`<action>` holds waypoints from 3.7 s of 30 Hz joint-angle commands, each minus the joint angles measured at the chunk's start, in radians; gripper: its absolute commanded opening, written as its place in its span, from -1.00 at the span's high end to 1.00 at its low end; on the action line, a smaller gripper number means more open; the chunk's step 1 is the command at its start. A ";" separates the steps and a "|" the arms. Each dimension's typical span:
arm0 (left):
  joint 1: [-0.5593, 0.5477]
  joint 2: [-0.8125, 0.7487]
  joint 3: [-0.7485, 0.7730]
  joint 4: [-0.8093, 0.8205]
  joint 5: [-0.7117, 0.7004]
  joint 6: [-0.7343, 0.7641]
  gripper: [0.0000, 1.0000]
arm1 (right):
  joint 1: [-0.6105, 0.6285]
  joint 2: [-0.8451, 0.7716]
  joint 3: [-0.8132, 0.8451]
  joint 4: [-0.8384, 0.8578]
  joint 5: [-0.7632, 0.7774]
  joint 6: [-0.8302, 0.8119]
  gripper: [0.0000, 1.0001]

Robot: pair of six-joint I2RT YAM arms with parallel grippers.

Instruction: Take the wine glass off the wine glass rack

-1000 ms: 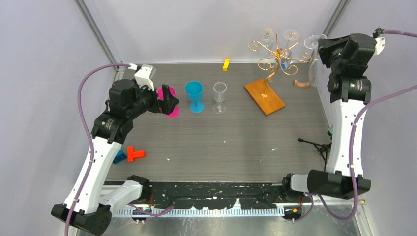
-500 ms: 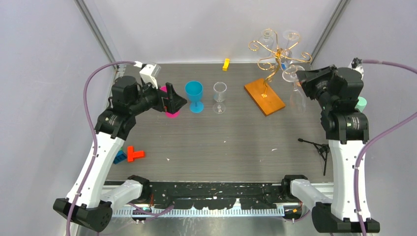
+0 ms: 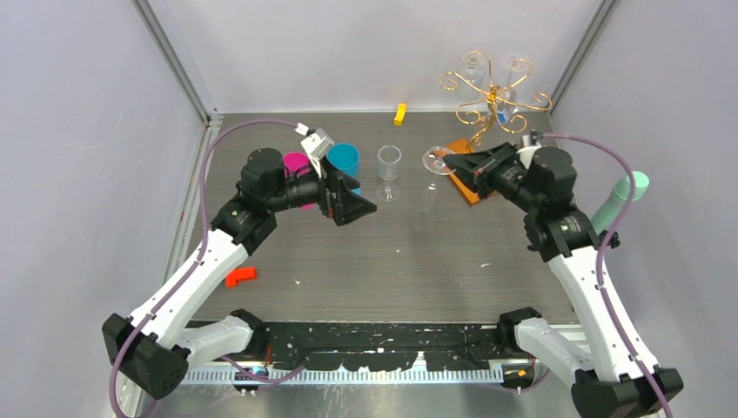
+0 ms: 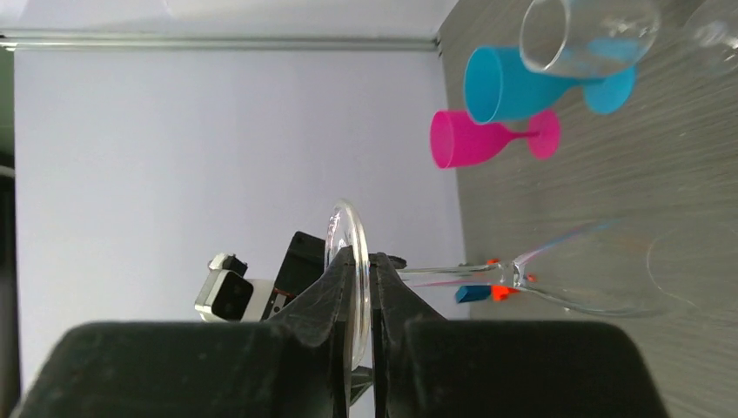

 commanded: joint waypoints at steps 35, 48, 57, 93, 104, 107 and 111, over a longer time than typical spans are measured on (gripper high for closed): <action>-0.049 0.095 -0.098 0.541 0.162 -0.063 1.00 | 0.378 0.224 0.036 0.481 -0.110 0.209 0.85; -0.049 -0.039 -0.063 0.400 -0.261 -0.019 1.00 | 0.378 0.047 -0.076 0.314 0.130 0.005 -0.60; -0.049 -0.107 0.024 0.315 -0.699 -0.248 1.00 | 0.457 0.046 -0.230 0.496 0.132 0.001 -0.60; -0.049 -0.197 -0.288 0.702 -0.865 -0.883 1.00 | 0.594 0.229 -0.257 1.052 0.196 0.104 0.45; -0.049 -0.221 -0.329 0.752 -0.853 -0.880 0.46 | 0.596 0.229 -0.211 1.040 0.227 0.033 0.99; -0.048 -0.225 -0.332 0.759 -0.837 -0.865 0.15 | 0.596 0.231 -0.190 1.033 0.234 0.011 0.99; -0.048 -0.236 -0.335 0.750 -0.809 -0.839 -0.28 | 0.596 0.228 -0.166 1.008 0.253 -0.020 0.99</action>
